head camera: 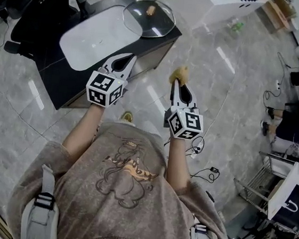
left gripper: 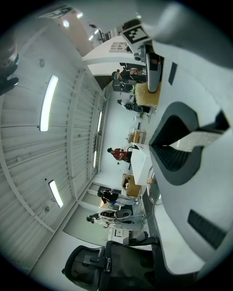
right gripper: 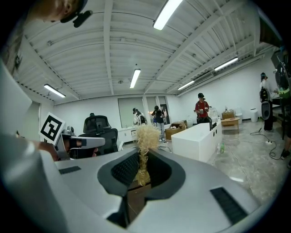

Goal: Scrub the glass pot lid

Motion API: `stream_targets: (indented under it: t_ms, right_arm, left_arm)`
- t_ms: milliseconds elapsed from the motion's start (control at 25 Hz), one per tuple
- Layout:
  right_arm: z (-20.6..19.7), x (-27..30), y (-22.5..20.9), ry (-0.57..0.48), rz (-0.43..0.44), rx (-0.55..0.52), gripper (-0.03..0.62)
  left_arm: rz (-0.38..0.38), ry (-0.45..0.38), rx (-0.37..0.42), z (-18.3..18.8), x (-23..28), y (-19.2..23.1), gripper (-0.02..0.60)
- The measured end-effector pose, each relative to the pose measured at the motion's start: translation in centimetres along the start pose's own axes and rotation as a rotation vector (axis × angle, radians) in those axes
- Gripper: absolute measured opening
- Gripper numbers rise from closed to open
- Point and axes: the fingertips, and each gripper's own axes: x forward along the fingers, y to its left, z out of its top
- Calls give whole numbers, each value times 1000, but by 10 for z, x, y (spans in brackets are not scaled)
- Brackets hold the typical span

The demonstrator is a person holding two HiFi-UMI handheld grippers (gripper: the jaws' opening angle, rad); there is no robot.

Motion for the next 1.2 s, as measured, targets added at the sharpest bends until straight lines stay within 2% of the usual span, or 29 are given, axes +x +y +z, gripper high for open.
stream_targets:
  t_ms: [480,880,1200]
  right_arm:
    - [-1,52,-23,17,-9,3,49]
    - [13,131,-64,23,36,2,49]
    - [35,208,-95,44,116,-4,49]
  left_arm:
    - [8,15,-21,-3,42,36,17]
    - [46,15,-32,7,109,76,17]
    - [114,-2,-46,30,164,116,17]
